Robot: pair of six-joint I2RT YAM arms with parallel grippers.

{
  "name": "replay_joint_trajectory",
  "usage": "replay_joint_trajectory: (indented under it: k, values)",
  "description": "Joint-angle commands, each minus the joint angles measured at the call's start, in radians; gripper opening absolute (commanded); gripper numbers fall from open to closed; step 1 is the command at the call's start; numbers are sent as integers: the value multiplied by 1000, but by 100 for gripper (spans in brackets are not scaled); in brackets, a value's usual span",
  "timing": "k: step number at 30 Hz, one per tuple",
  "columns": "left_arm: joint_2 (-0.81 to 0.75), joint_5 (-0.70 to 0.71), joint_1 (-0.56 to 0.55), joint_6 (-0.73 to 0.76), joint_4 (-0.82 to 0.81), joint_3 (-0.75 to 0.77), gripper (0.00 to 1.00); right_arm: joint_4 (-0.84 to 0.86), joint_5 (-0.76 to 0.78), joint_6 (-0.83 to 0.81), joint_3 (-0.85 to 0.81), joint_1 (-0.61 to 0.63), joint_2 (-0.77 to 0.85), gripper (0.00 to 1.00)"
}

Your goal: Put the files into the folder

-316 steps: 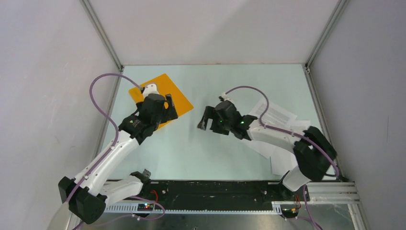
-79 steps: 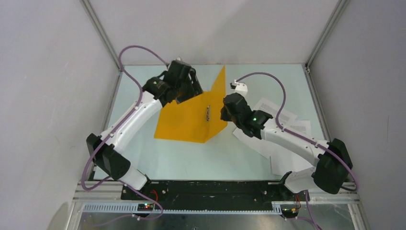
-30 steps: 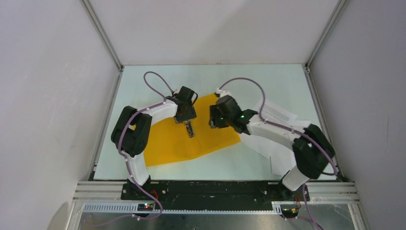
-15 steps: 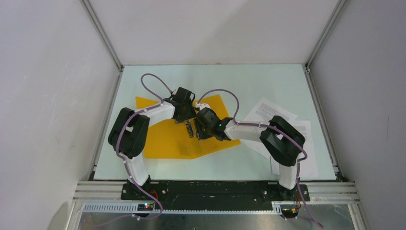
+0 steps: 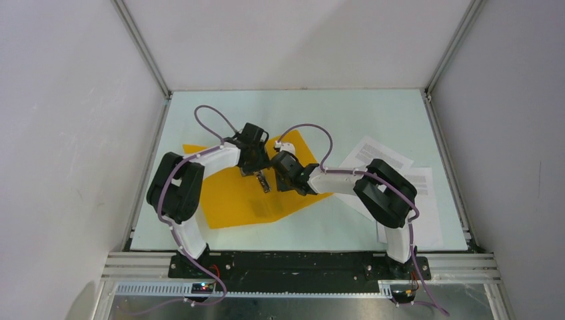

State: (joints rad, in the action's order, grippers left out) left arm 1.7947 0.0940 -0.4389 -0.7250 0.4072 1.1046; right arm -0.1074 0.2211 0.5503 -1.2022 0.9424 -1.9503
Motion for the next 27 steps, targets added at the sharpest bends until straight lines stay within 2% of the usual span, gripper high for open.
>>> replay_joint_trajectory:
  k: [1, 7, 12, 15, 19, 23, 27]
  values:
    - [-84, 122, 17, -20, 135, -56, 68, -74, 63, 40, 6, -12, -30, 20]
    - [-147, 190, 51, -46, 138, -112, 68, -71, 57, 50, 26, -16, -25, 20]
    - [-129, 133, 62, -46, 134, -124, 74, -64, 47, 46, 27, -16, -28, 20]
    - [-96, 101, 65, -63, 115, -136, 74, -32, 13, 19, 29, -12, -20, 20]
    - [-48, 77, 67, -69, 87, -140, 66, 8, -31, -43, 29, 7, 1, 21]
    - [7, 57, 66, -53, 68, -122, 47, 30, -65, -92, 30, 29, 25, 25]
    - [54, 43, 53, -33, 58, -93, 42, 35, -86, -123, 29, 45, 47, 28]
